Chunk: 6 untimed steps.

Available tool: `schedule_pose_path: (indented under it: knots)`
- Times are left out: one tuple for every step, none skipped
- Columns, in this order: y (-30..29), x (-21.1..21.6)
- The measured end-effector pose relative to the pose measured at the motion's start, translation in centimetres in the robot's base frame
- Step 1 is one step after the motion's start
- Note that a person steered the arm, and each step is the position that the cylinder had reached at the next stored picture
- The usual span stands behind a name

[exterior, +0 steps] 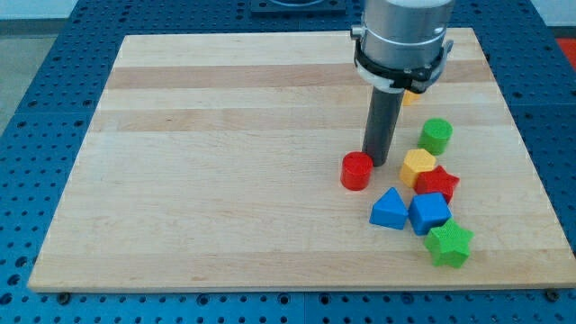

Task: Slide the red circle closer to the blue triangle

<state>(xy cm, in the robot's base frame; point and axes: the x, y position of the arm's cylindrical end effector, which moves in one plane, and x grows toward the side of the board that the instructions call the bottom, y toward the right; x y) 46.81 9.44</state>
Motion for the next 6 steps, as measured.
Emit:
schedule_pose_path:
  knots:
    - [-0.2, 0.9]
    - [-0.8, 0.8]
    - [-2.4, 0.2]
    - [-3.5, 0.0]
    - [-5.5, -1.8]
    - [-9.1, -2.2]
